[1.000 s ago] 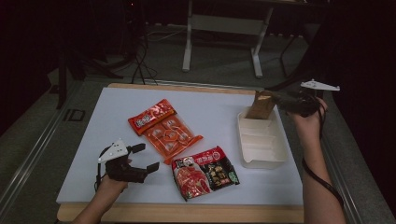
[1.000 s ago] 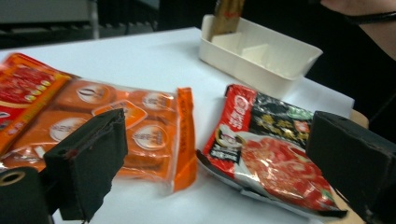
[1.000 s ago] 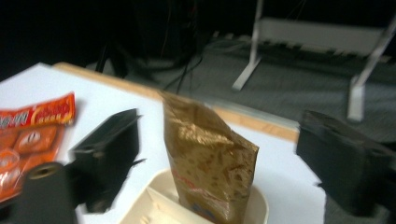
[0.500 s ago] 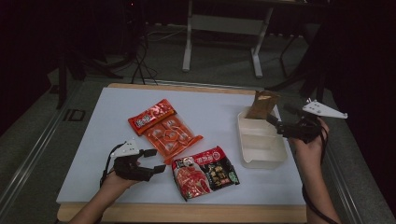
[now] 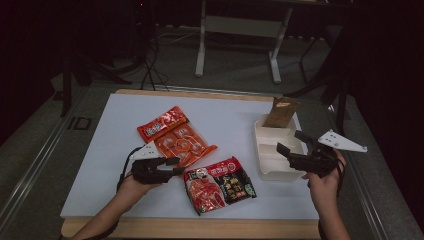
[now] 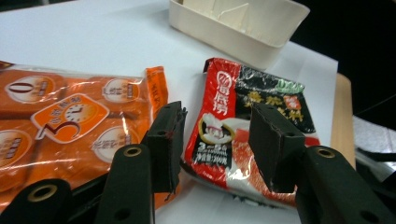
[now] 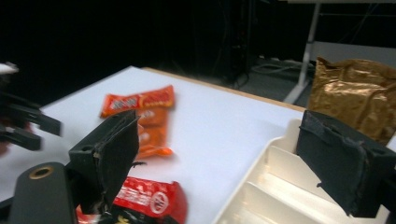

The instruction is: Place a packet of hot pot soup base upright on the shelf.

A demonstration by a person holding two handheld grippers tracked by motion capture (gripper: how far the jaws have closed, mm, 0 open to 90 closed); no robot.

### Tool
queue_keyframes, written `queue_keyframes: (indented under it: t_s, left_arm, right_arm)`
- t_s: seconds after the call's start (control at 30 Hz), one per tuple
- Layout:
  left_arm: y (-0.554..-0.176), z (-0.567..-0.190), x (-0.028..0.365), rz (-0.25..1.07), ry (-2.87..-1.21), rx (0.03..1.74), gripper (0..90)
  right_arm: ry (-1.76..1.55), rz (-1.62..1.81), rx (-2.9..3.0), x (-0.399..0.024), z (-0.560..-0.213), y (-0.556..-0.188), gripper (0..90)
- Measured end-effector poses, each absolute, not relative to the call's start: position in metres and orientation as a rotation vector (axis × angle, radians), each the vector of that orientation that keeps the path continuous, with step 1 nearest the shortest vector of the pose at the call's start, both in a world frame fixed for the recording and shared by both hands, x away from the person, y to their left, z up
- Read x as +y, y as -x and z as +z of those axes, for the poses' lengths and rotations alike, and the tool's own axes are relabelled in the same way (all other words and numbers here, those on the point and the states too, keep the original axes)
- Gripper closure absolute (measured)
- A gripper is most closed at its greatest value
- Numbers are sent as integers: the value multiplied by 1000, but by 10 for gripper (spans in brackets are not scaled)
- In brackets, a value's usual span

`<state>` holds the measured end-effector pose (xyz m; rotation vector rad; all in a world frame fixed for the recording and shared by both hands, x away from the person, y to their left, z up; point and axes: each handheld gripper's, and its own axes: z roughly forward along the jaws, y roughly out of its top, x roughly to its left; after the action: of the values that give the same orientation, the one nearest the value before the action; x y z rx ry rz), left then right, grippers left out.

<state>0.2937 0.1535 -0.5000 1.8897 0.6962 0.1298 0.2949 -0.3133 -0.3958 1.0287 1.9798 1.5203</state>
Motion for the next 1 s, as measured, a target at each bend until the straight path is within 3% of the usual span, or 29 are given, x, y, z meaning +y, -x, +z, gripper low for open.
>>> queue_keyframes:
  t_s: [0.17, 0.27, 0.47, 0.73, 1.0]
  left_arm:
    - [-300, -498, 147, 145, -1908, 698, 599]
    - [-303, -497, 140, 175, -1944, 697, 725]
    - [-309, -502, 127, 197, -2012, 692, 892]
    - [-320, -514, 120, 229, -2131, 754, 898]
    - [-326, -522, 112, 181, -2185, 738, 898]
  right_arm:
    - [-1009, 1537, 1991, -308, -399, -281, 131]
    - [-1023, 1559, 1998, -304, -405, -272, 132]
    - [-992, 1567, 2053, -295, -418, -258, 133]
    - [-980, 1575, 2078, -292, -425, -258, 134]
    - [-993, 1590, 2081, -295, -428, -257, 135]
